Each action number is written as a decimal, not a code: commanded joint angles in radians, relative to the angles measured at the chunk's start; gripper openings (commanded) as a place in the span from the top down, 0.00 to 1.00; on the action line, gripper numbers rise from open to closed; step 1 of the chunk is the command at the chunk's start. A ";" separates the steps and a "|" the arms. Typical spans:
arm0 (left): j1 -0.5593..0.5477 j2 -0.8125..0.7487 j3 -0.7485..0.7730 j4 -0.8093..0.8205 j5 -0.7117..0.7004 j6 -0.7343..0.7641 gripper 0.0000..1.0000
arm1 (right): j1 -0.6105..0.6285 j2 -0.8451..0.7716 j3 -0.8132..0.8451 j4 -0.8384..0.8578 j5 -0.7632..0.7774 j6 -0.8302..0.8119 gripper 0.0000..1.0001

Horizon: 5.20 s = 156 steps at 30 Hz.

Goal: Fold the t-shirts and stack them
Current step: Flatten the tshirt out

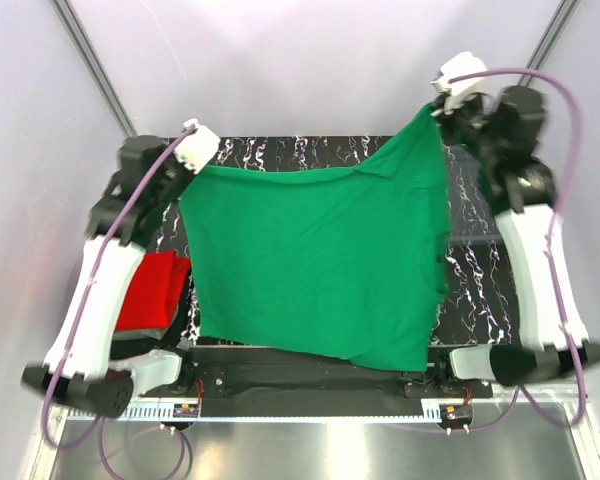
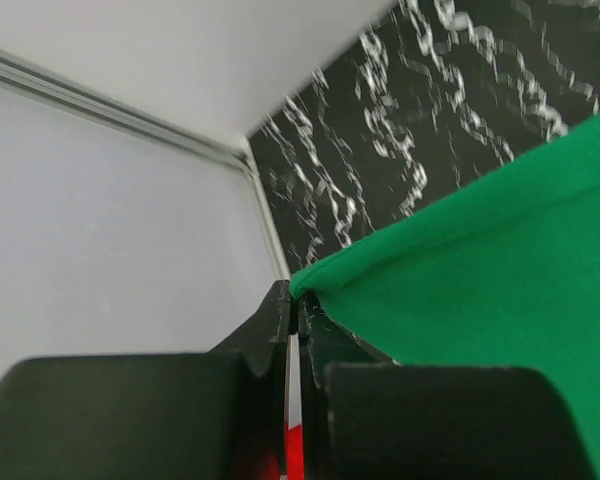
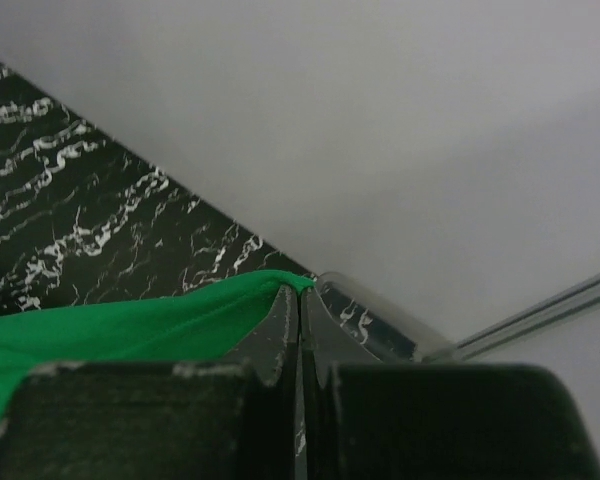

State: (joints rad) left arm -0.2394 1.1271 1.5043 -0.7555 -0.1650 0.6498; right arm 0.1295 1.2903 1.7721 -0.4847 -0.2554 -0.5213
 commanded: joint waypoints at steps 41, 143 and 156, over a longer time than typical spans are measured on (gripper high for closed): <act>0.149 1.100 0.619 0.314 -0.047 -0.024 1.00 | -0.005 1.195 0.742 0.228 0.114 0.033 1.00; 0.069 -0.294 0.158 0.068 0.242 -0.118 1.00 | 0.231 -0.341 0.084 0.031 0.188 -0.177 1.00; 0.092 -0.225 0.206 0.084 0.191 -0.087 1.00 | 0.231 -0.197 0.244 0.075 0.223 -0.266 1.00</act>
State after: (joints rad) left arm -0.1551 0.8597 1.7000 -0.7155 0.0620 0.5430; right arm 0.3573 1.0317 2.0033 -0.4721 -0.0551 -0.7353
